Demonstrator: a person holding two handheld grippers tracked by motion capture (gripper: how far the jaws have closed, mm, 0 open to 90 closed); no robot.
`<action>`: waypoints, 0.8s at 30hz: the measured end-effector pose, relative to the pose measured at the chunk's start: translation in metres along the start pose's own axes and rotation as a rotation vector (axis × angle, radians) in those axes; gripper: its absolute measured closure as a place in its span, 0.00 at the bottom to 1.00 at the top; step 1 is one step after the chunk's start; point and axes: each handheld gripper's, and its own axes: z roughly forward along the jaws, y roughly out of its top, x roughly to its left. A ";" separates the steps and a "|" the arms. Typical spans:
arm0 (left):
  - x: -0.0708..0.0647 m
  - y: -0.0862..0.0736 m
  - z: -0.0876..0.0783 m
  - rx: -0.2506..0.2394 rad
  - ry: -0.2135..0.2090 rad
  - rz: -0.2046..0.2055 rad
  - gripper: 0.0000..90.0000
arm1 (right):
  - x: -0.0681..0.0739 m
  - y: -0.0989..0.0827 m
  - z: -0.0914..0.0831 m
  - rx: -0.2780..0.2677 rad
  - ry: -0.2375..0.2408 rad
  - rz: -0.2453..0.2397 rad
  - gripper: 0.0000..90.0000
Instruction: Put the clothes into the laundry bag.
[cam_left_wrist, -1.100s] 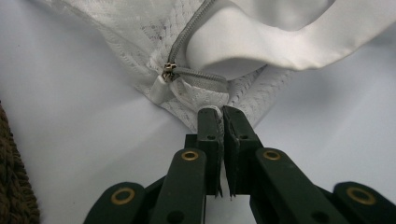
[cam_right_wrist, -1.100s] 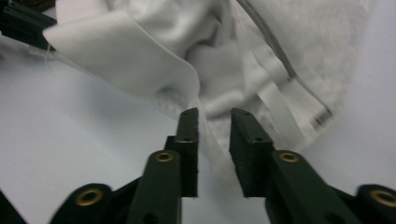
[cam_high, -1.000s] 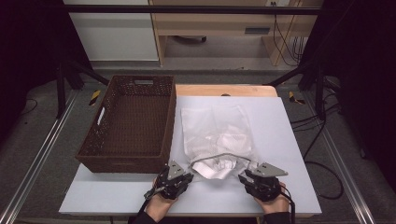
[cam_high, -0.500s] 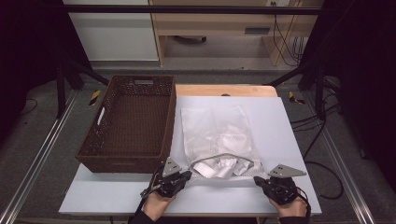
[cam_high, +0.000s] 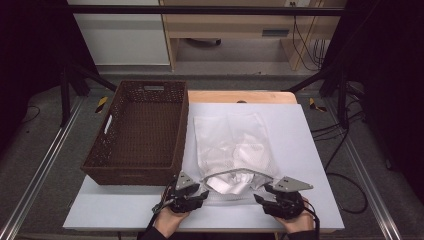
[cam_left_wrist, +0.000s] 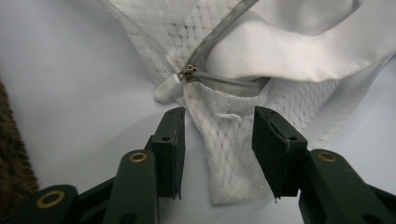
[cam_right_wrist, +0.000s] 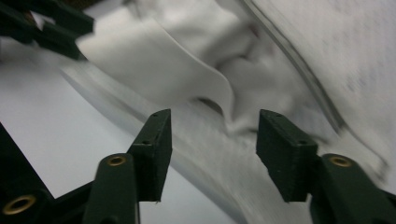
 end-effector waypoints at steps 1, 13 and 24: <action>-0.002 0.000 0.000 0.004 -0.007 0.006 0.65 | 0.003 0.004 0.004 -0.006 0.015 -0.003 0.47; -0.011 0.000 0.000 0.022 0.029 0.060 0.96 | 0.018 0.035 0.050 -0.011 0.019 0.024 0.83; -0.013 0.001 -0.008 0.020 0.007 0.077 0.97 | 0.000 0.047 0.076 -0.017 -0.149 0.076 0.96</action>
